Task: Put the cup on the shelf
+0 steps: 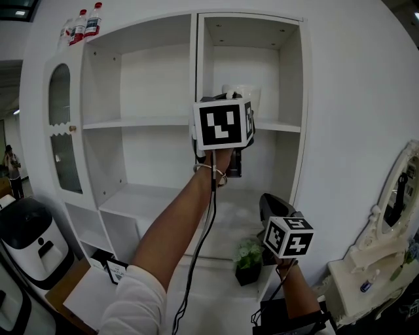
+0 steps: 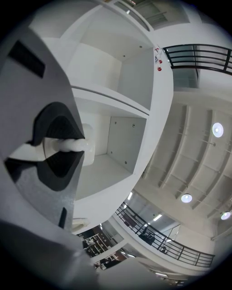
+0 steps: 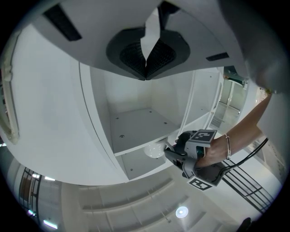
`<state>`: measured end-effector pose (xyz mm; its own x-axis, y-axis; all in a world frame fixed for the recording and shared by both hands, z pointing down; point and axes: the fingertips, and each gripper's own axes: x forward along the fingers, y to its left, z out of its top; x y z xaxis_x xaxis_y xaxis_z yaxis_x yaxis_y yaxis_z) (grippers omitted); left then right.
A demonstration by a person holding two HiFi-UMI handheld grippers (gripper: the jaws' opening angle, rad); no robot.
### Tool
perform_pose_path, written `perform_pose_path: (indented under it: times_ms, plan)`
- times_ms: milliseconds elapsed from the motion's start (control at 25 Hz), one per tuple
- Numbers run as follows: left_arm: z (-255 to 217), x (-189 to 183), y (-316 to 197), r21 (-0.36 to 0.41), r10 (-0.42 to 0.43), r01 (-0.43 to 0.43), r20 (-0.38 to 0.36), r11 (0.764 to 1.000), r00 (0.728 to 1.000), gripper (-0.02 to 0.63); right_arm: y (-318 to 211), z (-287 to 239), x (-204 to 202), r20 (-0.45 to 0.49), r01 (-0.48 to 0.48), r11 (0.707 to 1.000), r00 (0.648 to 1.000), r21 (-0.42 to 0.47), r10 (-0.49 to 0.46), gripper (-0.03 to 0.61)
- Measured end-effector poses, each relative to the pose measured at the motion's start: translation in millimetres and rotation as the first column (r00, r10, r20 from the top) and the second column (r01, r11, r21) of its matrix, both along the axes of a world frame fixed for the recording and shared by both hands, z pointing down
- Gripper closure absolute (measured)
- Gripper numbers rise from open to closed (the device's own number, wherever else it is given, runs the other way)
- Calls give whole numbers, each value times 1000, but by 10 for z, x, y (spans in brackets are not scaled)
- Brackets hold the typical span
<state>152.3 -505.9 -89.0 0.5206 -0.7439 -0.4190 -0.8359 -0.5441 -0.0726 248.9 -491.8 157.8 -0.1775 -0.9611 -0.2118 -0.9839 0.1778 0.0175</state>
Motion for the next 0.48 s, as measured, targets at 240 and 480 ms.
perform_pose_path:
  times_ms: [240, 480]
  plan:
    - [26, -4, -144, -27, -44, 45, 43, 999, 998, 565, -79, 23, -35, -6, 12, 1000, 1000, -11, -12, 555]
    - [22, 8, -246, -60, -79, 85, 101, 995, 992, 555, -137, 21, -57, -5, 24, 1000, 1000, -12, -24, 556]
